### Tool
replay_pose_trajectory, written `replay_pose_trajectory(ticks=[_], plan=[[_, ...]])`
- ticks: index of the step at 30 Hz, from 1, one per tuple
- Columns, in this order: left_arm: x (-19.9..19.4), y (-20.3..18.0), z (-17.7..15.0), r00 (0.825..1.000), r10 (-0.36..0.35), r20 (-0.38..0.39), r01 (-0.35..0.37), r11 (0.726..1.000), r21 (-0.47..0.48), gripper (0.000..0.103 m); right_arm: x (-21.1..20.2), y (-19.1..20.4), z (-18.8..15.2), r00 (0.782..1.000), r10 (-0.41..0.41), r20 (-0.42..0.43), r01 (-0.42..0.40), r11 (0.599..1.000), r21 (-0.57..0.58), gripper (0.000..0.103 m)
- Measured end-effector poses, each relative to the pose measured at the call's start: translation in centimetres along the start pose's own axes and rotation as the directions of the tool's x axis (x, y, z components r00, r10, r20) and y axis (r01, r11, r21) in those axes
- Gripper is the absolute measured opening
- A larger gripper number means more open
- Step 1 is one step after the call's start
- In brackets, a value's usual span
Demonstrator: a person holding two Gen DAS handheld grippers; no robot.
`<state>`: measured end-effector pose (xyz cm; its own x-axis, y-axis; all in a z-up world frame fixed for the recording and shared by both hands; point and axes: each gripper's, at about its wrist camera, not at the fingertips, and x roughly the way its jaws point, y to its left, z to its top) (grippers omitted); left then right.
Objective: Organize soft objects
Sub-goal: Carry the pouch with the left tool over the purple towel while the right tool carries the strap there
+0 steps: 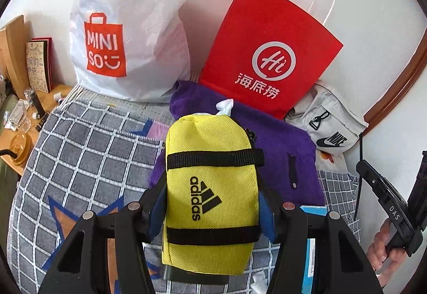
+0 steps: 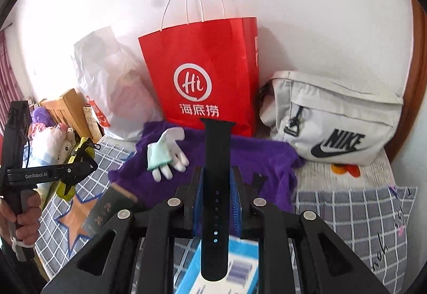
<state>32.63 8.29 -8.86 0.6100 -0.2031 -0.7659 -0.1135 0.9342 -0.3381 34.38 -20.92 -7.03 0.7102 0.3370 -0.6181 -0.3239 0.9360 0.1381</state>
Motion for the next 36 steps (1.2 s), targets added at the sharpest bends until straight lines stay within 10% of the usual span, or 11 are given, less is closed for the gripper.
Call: replay_pose_trajectory(ticks=[36], plan=[[13.3, -1.9, 3.9, 0.986, -0.005, -0.165, 0.012, 0.999, 0.04, 0.057, 12.8, -6.8, -2.3, 0.979, -0.044, -0.2, 0.062, 0.994, 0.084, 0.02]])
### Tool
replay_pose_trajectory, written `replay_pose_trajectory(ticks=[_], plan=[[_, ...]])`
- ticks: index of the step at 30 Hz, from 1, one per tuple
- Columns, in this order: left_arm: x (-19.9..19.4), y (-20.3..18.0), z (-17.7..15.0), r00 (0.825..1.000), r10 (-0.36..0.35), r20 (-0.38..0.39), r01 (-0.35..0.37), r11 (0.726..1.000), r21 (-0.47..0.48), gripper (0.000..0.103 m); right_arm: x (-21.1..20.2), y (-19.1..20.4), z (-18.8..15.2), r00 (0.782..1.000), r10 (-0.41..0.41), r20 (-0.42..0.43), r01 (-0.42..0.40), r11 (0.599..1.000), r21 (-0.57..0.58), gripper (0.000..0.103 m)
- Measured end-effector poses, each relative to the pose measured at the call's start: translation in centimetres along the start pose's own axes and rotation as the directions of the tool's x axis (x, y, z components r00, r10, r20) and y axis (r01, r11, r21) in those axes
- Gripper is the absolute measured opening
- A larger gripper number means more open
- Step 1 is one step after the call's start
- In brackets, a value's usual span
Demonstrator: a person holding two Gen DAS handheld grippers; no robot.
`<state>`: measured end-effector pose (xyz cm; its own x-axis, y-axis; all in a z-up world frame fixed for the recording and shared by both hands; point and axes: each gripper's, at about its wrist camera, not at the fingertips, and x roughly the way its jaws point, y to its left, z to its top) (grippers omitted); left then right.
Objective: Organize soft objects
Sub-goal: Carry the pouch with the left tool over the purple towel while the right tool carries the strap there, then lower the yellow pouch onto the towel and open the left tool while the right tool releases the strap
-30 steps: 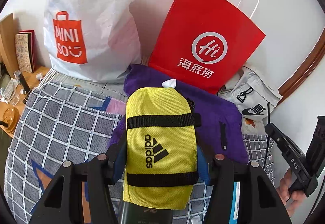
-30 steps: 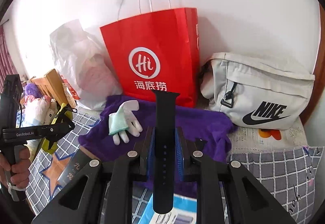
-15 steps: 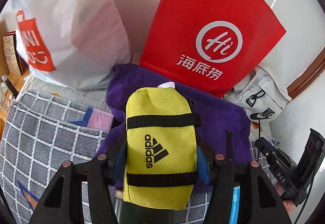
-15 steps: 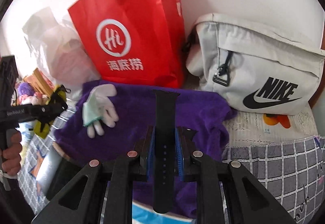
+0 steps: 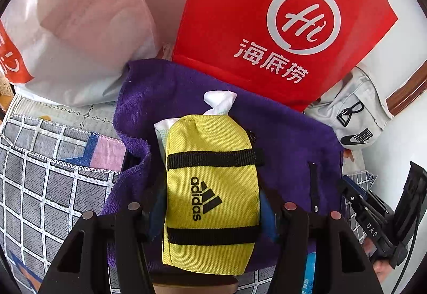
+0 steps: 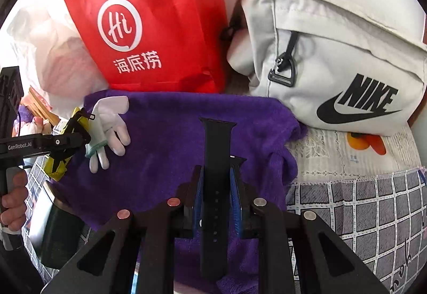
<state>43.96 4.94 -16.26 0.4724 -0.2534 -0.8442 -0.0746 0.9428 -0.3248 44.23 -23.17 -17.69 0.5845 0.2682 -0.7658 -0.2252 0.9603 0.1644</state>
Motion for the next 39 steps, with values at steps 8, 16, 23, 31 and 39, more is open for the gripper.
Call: replay_pose_trajectory(ticks=[8, 16, 23, 31, 39], plan=[[0.9, -0.1, 0.2, 1.0, 0.006, -0.012, -0.006, 1.0, -0.007, 0.058, 1.0, 0.1, -0.4, 0.999, -0.007, -0.038, 0.007, 1.0, -0.002, 0.02], [1.6, -0.3, 0.5, 1.0, 0.004, -0.028, -0.005, 1.0, -0.017, 0.063, 1.0, 0.0, -0.3, 0.999, -0.008, -0.04, 0.008, 1.0, -0.008, 0.021], [1.5, -0.4, 0.6, 0.999, -0.027, -0.027, 0.026, 0.999, -0.036, 0.075, -0.1, -0.2, -0.1, 1.0, 0.018, -0.005, -0.018, 1.0, 0.008, 0.041], [-0.2, -1.0, 0.5, 1.0, -0.013, -0.009, 0.013, 1.0, -0.023, 0.075, -1.5, 0.6, 0.2, 1.0, 0.022, 0.01, -0.022, 1.0, -0.012, 0.041], [-5.7, -1.6, -1.7, 0.999, 0.023, 0.049, -0.023, 1.0, 0.01, 0.075, -7.3, 2.3, 0.0, 0.992, 0.041, 0.118, -0.038, 0.999, -0.025, 0.057]])
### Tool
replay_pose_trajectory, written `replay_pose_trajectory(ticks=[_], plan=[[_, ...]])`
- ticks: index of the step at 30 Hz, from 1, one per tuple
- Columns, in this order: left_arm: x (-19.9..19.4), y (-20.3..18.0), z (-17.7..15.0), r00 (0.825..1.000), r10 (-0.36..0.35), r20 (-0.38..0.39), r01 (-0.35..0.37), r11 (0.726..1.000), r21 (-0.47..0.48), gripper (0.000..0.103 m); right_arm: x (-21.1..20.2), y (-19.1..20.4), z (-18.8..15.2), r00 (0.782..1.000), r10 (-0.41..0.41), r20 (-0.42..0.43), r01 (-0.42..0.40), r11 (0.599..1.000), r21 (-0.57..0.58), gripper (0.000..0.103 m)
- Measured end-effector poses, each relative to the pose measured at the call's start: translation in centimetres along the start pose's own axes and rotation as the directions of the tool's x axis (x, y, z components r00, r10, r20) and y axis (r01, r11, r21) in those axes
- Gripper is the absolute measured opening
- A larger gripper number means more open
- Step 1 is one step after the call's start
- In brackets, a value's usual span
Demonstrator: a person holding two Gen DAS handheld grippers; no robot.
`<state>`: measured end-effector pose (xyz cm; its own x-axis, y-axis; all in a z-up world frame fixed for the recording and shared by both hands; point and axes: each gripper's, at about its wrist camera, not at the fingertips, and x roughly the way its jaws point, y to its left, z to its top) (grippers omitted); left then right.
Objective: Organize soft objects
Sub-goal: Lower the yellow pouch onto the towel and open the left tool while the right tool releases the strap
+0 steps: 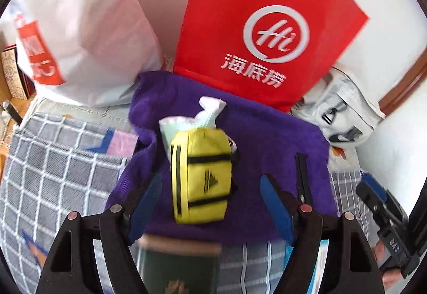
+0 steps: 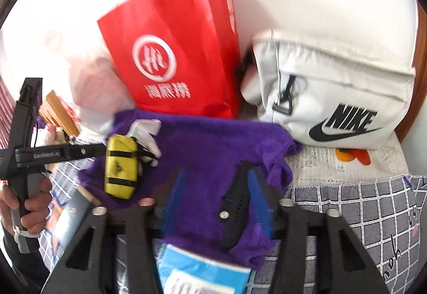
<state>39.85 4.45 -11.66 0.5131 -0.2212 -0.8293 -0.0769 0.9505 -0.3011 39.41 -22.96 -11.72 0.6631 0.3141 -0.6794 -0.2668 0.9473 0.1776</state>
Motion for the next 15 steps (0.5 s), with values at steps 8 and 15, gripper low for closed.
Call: replay_pose_trajectory(ticks=[8, 15], plan=[[-5.3, 1.6, -5.3, 0.998, 0.014, 0.053, -0.015, 1.0, 0.004, 0.075, -4.8, 4.0, -4.0, 0.999, 0.0, -0.035, -0.002, 0.998, -0.056, 0.057], [-7.1, 2.4, -10.5, 1.0, 0.004, 0.031, -0.004, 1.0, 0.006, 0.075, -9.8, 7.1, -11.3, 0.997, 0.02, -0.07, -0.022, 0.999, -0.04, 0.057]])
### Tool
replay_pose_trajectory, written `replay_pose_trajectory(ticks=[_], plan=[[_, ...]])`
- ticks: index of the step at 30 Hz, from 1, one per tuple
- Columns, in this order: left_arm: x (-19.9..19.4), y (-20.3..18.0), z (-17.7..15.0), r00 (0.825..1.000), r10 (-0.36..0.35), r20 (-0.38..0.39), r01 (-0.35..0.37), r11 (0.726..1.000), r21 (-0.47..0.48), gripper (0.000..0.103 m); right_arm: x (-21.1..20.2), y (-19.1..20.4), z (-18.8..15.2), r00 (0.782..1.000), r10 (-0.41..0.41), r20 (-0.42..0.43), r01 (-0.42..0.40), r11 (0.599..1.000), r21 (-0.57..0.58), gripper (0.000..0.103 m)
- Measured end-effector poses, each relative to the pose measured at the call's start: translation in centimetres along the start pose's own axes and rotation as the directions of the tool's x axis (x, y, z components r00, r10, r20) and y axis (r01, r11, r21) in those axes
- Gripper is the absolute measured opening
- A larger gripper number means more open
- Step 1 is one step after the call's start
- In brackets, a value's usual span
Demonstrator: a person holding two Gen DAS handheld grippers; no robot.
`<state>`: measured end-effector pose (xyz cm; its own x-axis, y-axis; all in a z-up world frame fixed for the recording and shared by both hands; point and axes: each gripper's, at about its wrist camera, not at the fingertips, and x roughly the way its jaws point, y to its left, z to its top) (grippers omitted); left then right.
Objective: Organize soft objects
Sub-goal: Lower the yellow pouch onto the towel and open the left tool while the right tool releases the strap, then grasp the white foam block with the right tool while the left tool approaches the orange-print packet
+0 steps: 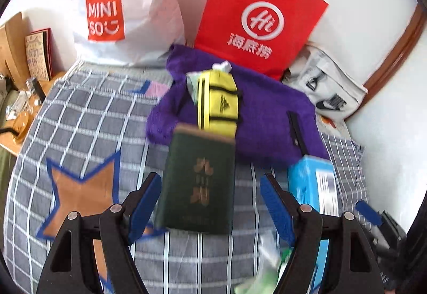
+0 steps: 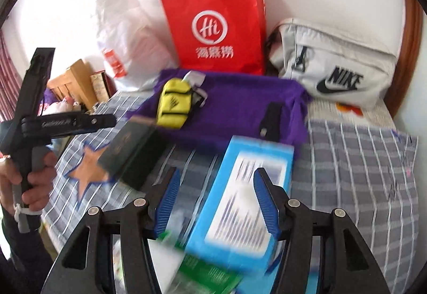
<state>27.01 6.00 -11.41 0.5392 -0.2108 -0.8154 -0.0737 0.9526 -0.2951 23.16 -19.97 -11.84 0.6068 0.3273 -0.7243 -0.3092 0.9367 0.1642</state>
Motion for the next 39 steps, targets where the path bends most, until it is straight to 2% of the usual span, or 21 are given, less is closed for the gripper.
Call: replay_pose_trajectory(ticks=[3, 6, 10, 18, 24, 26, 27, 30, 39], plan=[[-1.0, 0.3, -2.0, 1.0, -0.004, 0.005, 0.004, 1.0, 0.0, 0.075, -1.1, 1.5, -2.9, 0.999, 0.028, -0.026, -0.027, 0.999, 0.017, 0.058], [-2.1, 0.8, -3.9, 1.0, -0.004, 0.018, 0.004, 1.0, 0.001, 0.075, -1.5, 2.5, -5.0, 0.998, 0.04, -0.051, -0.039, 0.999, 0.03, 0.069], [-3.0, 1.7, -6.1, 1.0, -0.011, 0.015, 0.011, 1.0, 0.003, 0.075, -2.0, 3.7, -7.5, 0.997, 0.039, -0.068, -0.035, 0.997, 0.063, 0.076], [-3.8, 4.6, -8.6, 1.0, -0.031, 0.0, 0.031, 0.999, -0.028, 0.075, -0.4, 4.9, -9.4, 0.994, 0.04, -0.106, -0.024, 0.988, 0.155, 0.076], [-3.9, 5.8, -9.3, 0.999, -0.044, -0.005, 0.043, 0.998, -0.048, 0.075, 1.4, 6.6, -9.6, 0.993, 0.005, -0.121, 0.01, 0.993, 0.119, 0.076], [-3.8, 5.9, -9.7, 0.999, -0.046, -0.005, 0.046, 0.998, -0.052, 0.075, 1.7, 6.9, -9.6, 0.994, -0.021, -0.107, 0.031, 0.995, 0.094, 0.065], [-3.7, 5.9, -10.0, 0.999, -0.048, -0.008, 0.048, 0.998, -0.051, 0.075, 1.7, 6.9, -9.7, 0.995, -0.024, -0.101, 0.033, 0.995, 0.09, 0.051], [-3.2, 5.5, -11.2, 0.998, -0.054, -0.025, 0.053, 0.998, -0.036, 0.075, 0.8, 6.4, -9.9, 0.997, -0.001, -0.08, 0.008, 0.996, 0.084, 0.051], [-2.6, 3.4, -15.5, 0.996, -0.024, -0.084, 0.03, 0.997, 0.074, 0.075, -4.6, 4.9, -10.7, 0.999, -0.038, 0.022, 0.037, 0.998, 0.045, 0.051]])
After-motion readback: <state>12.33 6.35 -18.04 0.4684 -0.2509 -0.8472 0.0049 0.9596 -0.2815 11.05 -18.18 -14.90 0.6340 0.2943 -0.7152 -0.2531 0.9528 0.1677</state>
